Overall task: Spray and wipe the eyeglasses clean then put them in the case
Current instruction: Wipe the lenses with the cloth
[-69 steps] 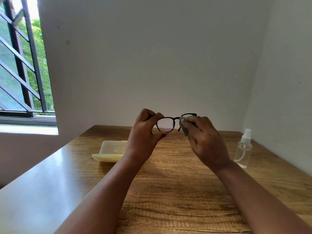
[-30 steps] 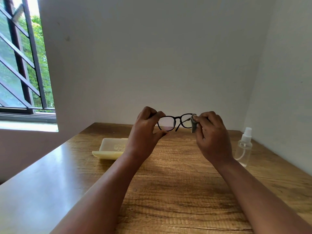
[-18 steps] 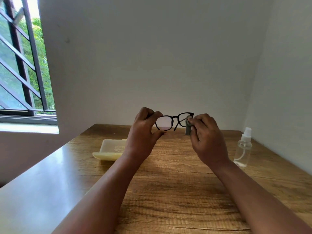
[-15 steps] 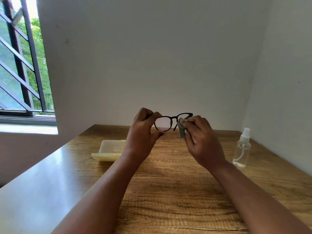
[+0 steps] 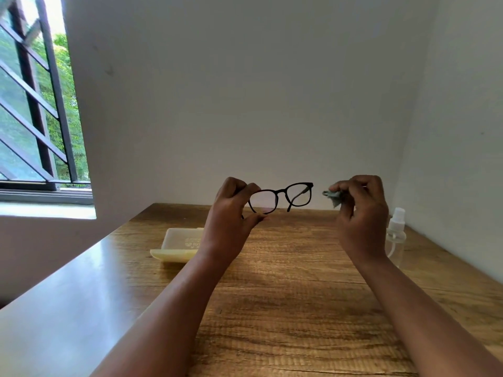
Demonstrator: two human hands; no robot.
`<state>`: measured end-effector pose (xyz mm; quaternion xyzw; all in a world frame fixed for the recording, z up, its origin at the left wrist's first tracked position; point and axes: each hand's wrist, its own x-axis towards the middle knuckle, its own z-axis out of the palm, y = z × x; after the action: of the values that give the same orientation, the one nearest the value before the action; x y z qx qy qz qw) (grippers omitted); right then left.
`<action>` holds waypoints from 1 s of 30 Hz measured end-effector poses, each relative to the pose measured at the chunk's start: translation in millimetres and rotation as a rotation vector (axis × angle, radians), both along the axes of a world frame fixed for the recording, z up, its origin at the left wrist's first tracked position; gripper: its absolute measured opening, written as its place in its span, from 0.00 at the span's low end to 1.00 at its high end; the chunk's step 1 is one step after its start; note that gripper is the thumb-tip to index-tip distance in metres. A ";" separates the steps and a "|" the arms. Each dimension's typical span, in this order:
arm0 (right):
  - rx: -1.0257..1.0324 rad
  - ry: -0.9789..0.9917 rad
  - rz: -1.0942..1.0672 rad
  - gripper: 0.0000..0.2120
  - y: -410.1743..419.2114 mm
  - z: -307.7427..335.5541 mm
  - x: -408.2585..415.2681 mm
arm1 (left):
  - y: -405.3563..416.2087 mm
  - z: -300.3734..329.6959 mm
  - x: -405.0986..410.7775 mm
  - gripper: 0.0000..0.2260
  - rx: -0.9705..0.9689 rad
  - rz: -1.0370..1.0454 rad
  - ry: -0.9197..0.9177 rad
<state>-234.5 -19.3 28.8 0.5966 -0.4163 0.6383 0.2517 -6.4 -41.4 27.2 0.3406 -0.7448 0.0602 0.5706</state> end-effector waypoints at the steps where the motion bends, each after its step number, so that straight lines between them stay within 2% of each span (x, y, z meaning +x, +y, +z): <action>1: -0.023 -0.026 0.044 0.12 -0.1 1.6 1.5 | -0.1 0.0 0.1 0.23 0.001 0.000 0.000; 6: -0.013 -0.135 0.254 0.13 9.9 6.7 18.8 | 2.3 0.3 -1.9 0.21 0.020 -0.014 0.007; 9: 0.022 -0.106 0.289 0.09 11.7 7.4 19.8 | 2.7 0.5 -2.4 0.21 0.027 -0.007 -0.009; 15: 0.091 0.009 0.161 0.08 7.7 -0.8 16.7 | 3.8 0.1 -3.5 0.21 0.027 -0.013 -0.027; 19: 0.112 -0.085 0.282 0.08 7.3 -2.0 19.2 | 3.0 -0.2 -2.8 0.21 0.024 -0.010 -0.030; 22: 0.096 -0.069 0.297 0.06 4.2 -2.7 16.9 | 2.9 -0.2 -2.9 0.21 0.020 -0.013 -0.035; 30: 0.093 0.092 0.186 0.13 5.9 -2.5 17.7 | 3.1 0.6 -2.2 0.21 0.006 -0.022 -0.020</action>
<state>-216.8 -13.4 26.3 0.6722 -0.3764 0.6109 0.1824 -8.6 -38.3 27.8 0.3335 -0.7543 0.0552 0.5628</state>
